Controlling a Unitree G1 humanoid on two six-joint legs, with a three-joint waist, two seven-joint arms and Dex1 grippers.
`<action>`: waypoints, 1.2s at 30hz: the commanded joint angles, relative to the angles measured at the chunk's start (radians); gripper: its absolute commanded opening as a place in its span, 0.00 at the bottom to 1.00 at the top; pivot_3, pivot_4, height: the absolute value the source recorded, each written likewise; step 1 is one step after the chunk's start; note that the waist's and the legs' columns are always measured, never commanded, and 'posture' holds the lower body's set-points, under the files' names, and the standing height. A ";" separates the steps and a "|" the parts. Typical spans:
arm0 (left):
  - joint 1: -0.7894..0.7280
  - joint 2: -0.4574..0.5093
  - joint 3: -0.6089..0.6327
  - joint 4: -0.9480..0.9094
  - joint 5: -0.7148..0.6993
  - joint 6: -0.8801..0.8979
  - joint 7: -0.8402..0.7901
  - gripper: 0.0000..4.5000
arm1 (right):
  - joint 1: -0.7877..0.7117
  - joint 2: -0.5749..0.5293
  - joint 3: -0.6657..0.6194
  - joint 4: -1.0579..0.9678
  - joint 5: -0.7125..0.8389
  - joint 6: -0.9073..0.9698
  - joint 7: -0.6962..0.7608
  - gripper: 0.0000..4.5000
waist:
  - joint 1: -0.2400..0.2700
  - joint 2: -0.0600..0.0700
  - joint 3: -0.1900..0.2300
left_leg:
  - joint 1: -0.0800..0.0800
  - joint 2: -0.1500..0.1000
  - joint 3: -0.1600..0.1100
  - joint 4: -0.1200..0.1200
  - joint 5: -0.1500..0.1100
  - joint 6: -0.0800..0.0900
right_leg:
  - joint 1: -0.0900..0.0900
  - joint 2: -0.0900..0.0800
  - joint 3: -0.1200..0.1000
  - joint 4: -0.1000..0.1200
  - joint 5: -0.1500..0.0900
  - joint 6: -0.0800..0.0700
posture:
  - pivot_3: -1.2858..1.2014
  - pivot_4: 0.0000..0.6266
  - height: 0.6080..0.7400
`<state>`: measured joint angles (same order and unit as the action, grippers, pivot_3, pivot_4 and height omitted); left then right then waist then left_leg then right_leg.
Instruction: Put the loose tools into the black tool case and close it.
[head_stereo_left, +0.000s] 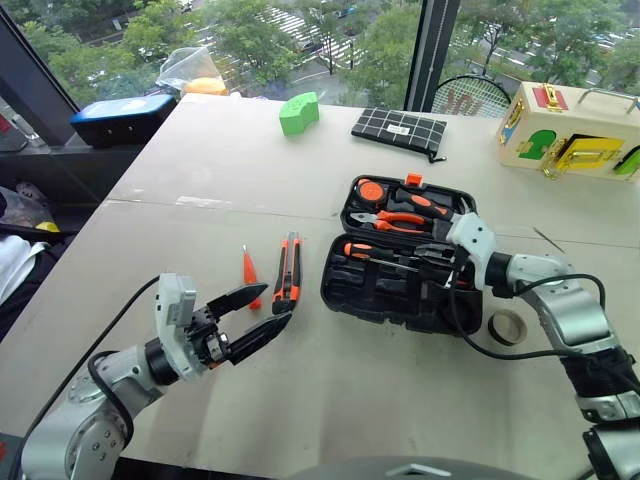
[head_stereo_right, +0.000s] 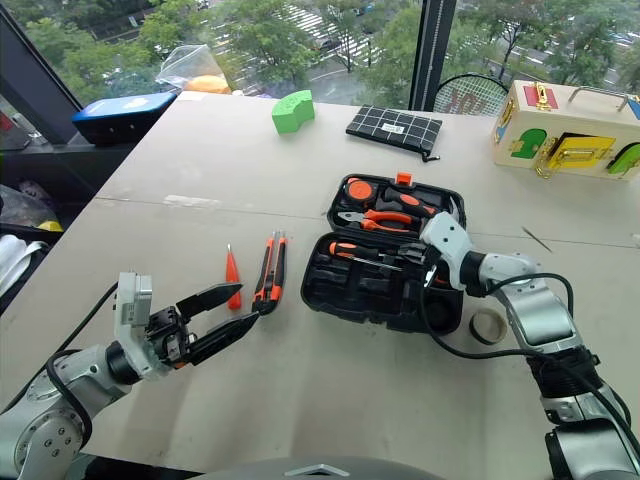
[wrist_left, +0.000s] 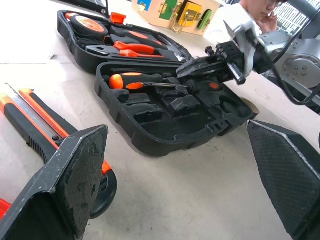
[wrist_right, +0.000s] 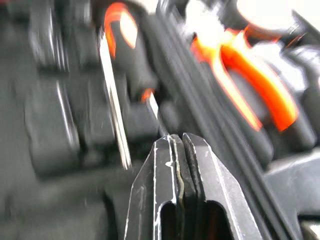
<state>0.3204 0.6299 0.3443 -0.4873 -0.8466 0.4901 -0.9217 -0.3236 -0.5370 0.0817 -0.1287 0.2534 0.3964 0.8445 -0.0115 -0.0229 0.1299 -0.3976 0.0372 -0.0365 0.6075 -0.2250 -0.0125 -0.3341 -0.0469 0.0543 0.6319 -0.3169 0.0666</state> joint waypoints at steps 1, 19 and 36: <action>0.003 -0.003 0.010 -0.024 -0.006 -0.017 -0.005 1.00 | 0.044 0.022 -0.107 -0.126 0.116 0.042 -0.033 0.01 | -0.001 0.000 0.000 | 0.000 0.000 0.000 0.000 0.000 0.000 | 0.000 0.000 0.000 0.000 0.000 0.000 | 0.52 0.24 1.00; -0.024 -0.078 0.045 -0.019 0.006 -0.021 0.149 1.00 | 0.151 -0.022 0.025 -0.041 -0.100 -0.125 -0.134 0.01 | 0.001 -0.004 -0.007 | 0.002 0.000 0.000 0.001 0.000 0.000 | 0.001 0.000 -0.001 0.000 -0.002 -0.004 | 0.52 0.24 1.00; -0.201 -0.333 -0.042 -0.094 0.311 0.287 0.948 1.00 | 0.244 -0.111 -0.154 -0.343 0.215 -0.027 0.018 0.99 | 0.004 -0.004 -0.003 | 0.001 -0.001 -0.001 0.004 0.000 0.000 | 0.003 0.003 -0.001 0.002 0.000 0.001 | 0.52 0.24 1.00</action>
<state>0.1387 0.3004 0.3094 -0.5334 -0.5465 0.7724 0.0092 -0.0861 -0.6319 -0.0243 -0.4192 0.4392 0.3673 0.8647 -0.0077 -0.0269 0.1266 -0.3969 0.0360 -0.0378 0.6121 -0.2249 -0.0125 -0.3315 -0.0442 0.0532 0.6341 -0.3164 0.0677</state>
